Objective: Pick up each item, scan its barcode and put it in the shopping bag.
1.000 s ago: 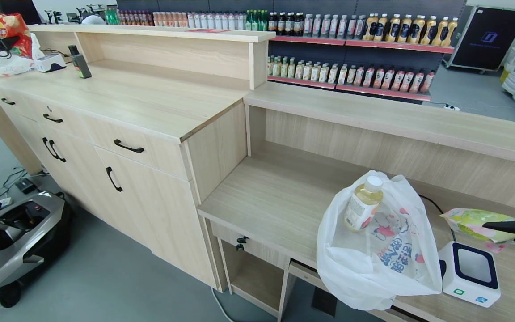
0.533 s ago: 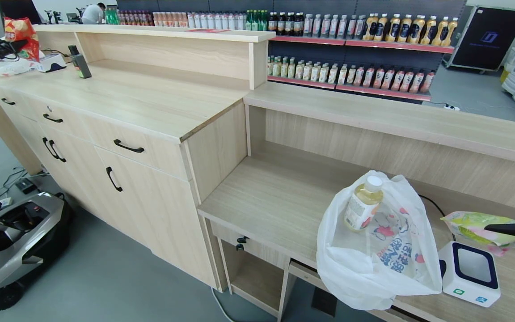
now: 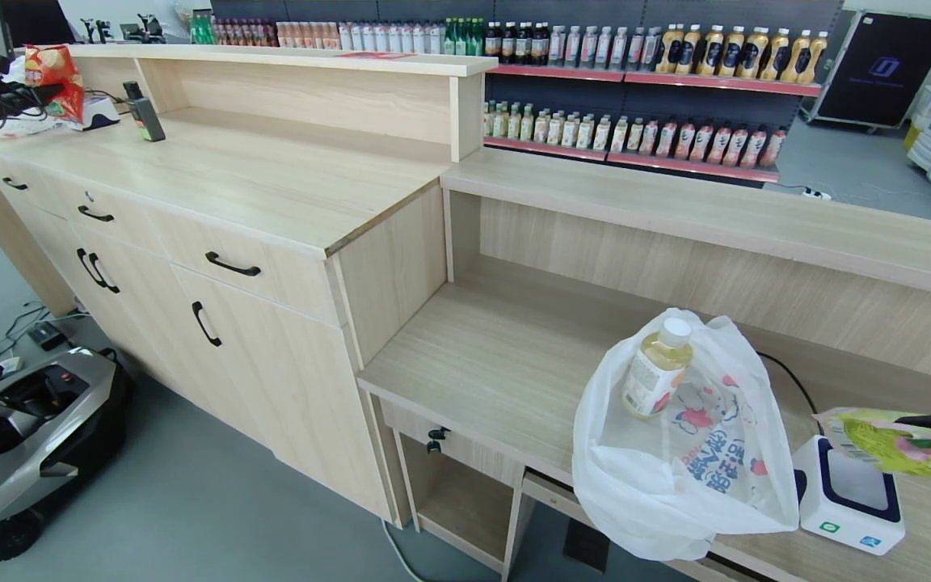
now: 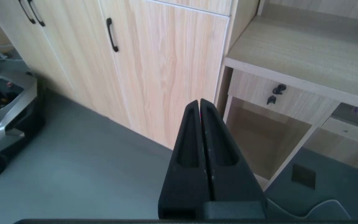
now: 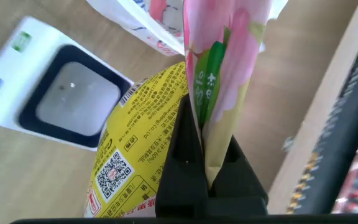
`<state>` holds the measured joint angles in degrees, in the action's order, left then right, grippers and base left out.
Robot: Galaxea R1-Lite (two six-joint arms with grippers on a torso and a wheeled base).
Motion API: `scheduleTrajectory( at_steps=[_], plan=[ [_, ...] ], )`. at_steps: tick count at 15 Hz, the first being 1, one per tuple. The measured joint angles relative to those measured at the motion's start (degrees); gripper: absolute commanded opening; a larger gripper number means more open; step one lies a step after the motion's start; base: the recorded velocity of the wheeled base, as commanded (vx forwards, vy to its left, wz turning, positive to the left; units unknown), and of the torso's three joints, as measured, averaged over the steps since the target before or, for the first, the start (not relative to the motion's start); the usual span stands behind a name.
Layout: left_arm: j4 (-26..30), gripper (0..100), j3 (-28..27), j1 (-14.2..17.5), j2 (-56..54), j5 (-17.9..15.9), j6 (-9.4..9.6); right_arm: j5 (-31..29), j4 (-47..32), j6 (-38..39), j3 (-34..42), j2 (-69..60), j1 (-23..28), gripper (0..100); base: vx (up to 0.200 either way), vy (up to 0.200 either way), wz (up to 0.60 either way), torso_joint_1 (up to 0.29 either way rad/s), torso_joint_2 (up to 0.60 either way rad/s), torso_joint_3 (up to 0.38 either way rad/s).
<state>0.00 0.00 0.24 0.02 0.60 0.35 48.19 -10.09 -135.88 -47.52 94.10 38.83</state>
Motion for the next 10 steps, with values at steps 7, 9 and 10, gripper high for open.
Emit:
scheduleTrajectory(
  at_steps=[7, 9, 10],
  plan=[
    [0.0, 0, 0.0, 0.0, 0.0, 0.0, 0.0, -7.92, 1.67, 83.3, -0.49, -14.34, -2.15, 0, 0.0, 0.0, 0.0, 0.0, 0.0, 0.0],
    [0.0, 0, 0.0, 0.02, 0.0, 0.0, 0.0, -16.74, 6.49, 104.44, -0.6, -16.54, -3.89, 0, 0.0, 0.0, 0.0, 0.0, 0.0, 0.0],
    [0.0, 0, 0.0, 0.02, 0.0, 0.0, -0.02, -23.7, 9.31, 114.66, -0.6, -17.36, -6.3, 0, 0.0, 0.0, 0.0, 0.0, 0.0, 0.0]
  ],
)
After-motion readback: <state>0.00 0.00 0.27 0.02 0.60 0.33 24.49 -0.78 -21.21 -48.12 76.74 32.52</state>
